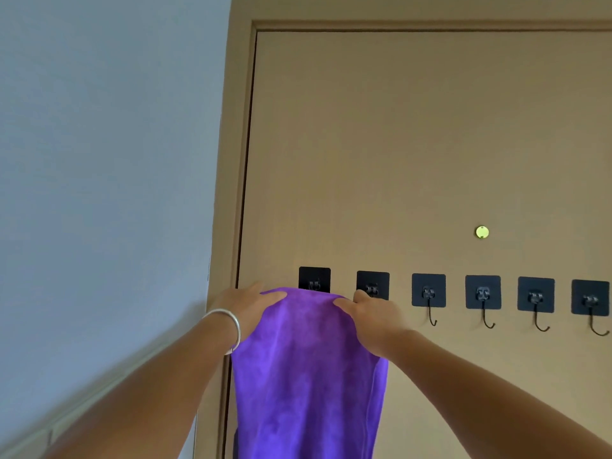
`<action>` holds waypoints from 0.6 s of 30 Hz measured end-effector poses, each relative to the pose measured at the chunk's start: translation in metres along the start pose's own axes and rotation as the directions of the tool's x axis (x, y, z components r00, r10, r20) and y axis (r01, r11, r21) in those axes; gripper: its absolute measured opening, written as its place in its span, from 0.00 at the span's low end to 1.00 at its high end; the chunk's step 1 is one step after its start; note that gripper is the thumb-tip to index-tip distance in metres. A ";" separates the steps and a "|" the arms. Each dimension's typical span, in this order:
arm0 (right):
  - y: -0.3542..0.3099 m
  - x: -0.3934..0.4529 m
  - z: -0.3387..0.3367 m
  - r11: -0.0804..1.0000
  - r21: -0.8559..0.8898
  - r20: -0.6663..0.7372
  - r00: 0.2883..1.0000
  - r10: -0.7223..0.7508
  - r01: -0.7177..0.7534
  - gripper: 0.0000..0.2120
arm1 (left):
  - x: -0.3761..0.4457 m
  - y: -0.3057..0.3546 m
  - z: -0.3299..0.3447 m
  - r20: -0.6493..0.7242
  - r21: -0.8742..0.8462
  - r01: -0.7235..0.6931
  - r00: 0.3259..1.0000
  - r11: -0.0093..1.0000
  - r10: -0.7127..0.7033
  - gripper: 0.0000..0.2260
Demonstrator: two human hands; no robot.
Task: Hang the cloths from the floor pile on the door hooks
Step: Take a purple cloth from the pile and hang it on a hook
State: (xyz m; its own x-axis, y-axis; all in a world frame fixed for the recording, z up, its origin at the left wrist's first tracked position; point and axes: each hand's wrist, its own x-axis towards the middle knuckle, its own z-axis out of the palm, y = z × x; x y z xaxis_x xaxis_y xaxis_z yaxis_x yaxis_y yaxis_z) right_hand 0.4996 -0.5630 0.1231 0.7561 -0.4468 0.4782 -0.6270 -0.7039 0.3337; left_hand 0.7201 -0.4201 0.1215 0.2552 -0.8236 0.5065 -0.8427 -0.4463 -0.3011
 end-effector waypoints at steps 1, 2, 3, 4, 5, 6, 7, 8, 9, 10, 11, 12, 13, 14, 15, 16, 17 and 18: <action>-0.001 0.003 0.002 1.000 -0.004 -0.005 1.000 0.005 -0.005 0.27 | 0.002 -0.001 0.008 -0.020 -0.053 0.011 1.000 0.999 -0.012 0.30; -0.003 0.005 0.006 1.000 -0.011 -0.009 1.000 0.010 -0.010 0.26 | 0.002 -0.002 0.014 -0.016 -0.096 0.016 1.000 0.995 -0.018 0.31; -0.005 0.007 0.010 1.000 -0.021 -0.013 1.000 0.013 -0.013 0.26 | 0.004 -0.003 0.022 -0.016 -0.129 0.023 1.000 0.991 -0.026 0.31; -0.007 0.008 0.014 0.999 -0.030 -0.018 1.000 0.017 -0.018 0.25 | 0.005 -0.003 0.027 -0.008 -0.162 0.023 1.000 0.986 -0.024 0.32; -0.010 0.008 0.019 0.999 -0.035 -0.023 0.999 0.023 -0.023 0.25 | 0.005 -0.002 0.032 0.007 -0.173 0.032 0.999 0.984 -0.031 0.31; -0.012 0.008 0.024 0.999 -0.033 -0.032 0.999 0.029 -0.030 0.24 | 0.003 0.000 0.034 0.015 -0.187 0.031 0.999 0.982 -0.029 0.31; -0.015 0.008 0.029 0.999 -0.025 -0.039 0.999 0.038 -0.039 0.24 | 0.003 0.003 0.037 0.021 -0.183 0.036 0.999 0.982 -0.032 0.31; -0.017 0.008 0.034 0.999 -0.017 -0.044 0.998 0.048 -0.048 0.23 | 0.002 0.005 0.041 0.029 -0.184 0.034 0.999 0.982 -0.029 0.32; -0.019 0.007 0.039 0.998 -0.013 -0.047 0.997 0.053 -0.054 0.23 | -0.001 0.007 0.045 0.050 -0.211 0.043 0.998 0.977 -0.033 0.32; -0.022 0.005 0.043 0.998 -0.012 -0.043 0.997 0.057 -0.057 0.22 | -0.006 0.011 0.050 0.071 -0.242 0.047 0.997 0.969 -0.031 0.31; -0.025 0.002 0.047 0.998 -0.011 -0.031 0.998 0.059 -0.059 0.22 | -0.011 0.015 0.055 0.096 -0.273 0.059 0.995 0.960 -0.034 0.29; -0.029 -0.002 0.053 0.998 -0.003 -0.013 0.998 0.061 -0.061 0.22 | -0.017 0.020 0.060 0.124 -0.298 0.069 0.992 0.952 -0.033 0.29; -0.034 -0.007 0.058 0.998 0.015 0.009 0.998 0.064 -0.064 0.23 | -0.022 0.028 0.065 0.148 -0.328 0.073 0.989 0.942 -0.025 0.29; -0.040 -0.011 0.062 0.997 0.044 0.030 0.997 0.067 -0.068 0.23 | -0.027 0.037 0.069 0.151 -0.380 0.071 0.988 0.922 -0.014 0.28; -0.048 -0.014 0.066 0.994 0.080 0.048 0.996 0.074 -0.078 0.22 | -0.032 0.047 0.073 0.147 -0.427 0.072 0.989 0.901 -0.010 0.26; -0.055 -0.015 0.068 0.989 0.115 0.062 0.995 0.083 -0.089 0.21 | -0.035 0.058 0.076 0.127 -0.463 0.073 0.992 0.884 -0.016 0.23; -0.062 -0.016 0.070 0.985 0.140 0.070 0.993 0.093 -0.102 0.20 | -0.037 0.068 0.077 0.110 -0.471 0.077 0.994 0.879 -0.028 0.18; -0.068 -0.016 0.070 0.982 0.150 0.079 0.991 0.105 -0.116 0.19 | -0.038 0.077 0.078 0.100 -0.458 0.079 0.994 0.885 -0.037 0.15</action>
State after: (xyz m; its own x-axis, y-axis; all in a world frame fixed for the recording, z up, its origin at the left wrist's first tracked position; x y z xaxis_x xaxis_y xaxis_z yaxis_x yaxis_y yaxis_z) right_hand 0.5436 -0.5468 0.0358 0.6986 -0.5607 0.4445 -0.6753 -0.7220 0.1504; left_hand 0.6830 -0.4502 0.0157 0.3323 -0.8376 0.4335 -0.9431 -0.2999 0.1434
